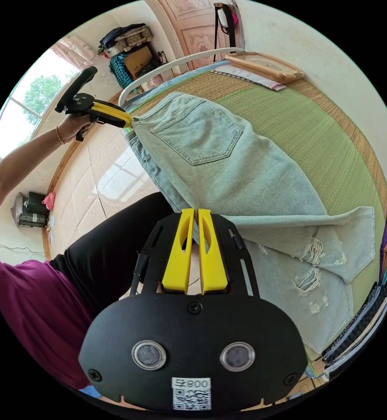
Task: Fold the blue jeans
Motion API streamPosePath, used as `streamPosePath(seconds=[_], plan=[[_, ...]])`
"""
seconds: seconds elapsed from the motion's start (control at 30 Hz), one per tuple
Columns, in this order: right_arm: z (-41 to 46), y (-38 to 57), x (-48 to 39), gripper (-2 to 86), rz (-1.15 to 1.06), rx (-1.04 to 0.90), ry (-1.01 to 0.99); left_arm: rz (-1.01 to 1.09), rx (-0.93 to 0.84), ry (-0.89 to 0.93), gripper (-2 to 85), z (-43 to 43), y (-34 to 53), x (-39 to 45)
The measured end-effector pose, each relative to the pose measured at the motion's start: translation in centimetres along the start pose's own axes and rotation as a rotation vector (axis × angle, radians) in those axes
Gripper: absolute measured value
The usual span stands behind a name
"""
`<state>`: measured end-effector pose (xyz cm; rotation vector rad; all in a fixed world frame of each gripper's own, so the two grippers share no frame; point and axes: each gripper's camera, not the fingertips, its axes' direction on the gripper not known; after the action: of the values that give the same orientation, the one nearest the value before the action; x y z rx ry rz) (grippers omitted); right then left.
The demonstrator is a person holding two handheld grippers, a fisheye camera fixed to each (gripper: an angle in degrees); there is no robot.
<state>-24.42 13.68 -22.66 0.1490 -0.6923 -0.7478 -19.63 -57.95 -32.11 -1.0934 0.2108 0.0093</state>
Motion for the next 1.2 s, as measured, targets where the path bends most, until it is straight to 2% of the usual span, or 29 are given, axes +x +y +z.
streamPosePath(seconds=[0.33, 0.83, 1.07, 1.2], plan=[[2.9, 1.1, 0.0, 1.9, 0.034, 0.015, -0.047, 0.010, -0.009, -0.003, 1.0, 2.4, 4.6, 0.8], [9.4, 1.1, 0.3, 2.2, 0.050, -0.038, -0.064, -0.103, -0.048, 0.098, 2.4, 7.1, 10.3, -1.6], [11.6, 1.8, 1.1, 2.5, 0.087, -0.020, -0.084, -0.154, 0.123, 0.191, 3.7, 6.6, 14.3, -2.2], [12.6, 2.3, 1.8, 2.7, 0.112, -0.011, -0.108, -0.144, 0.155, 0.245, 3.3, 8.5, 13.9, -1.1]])
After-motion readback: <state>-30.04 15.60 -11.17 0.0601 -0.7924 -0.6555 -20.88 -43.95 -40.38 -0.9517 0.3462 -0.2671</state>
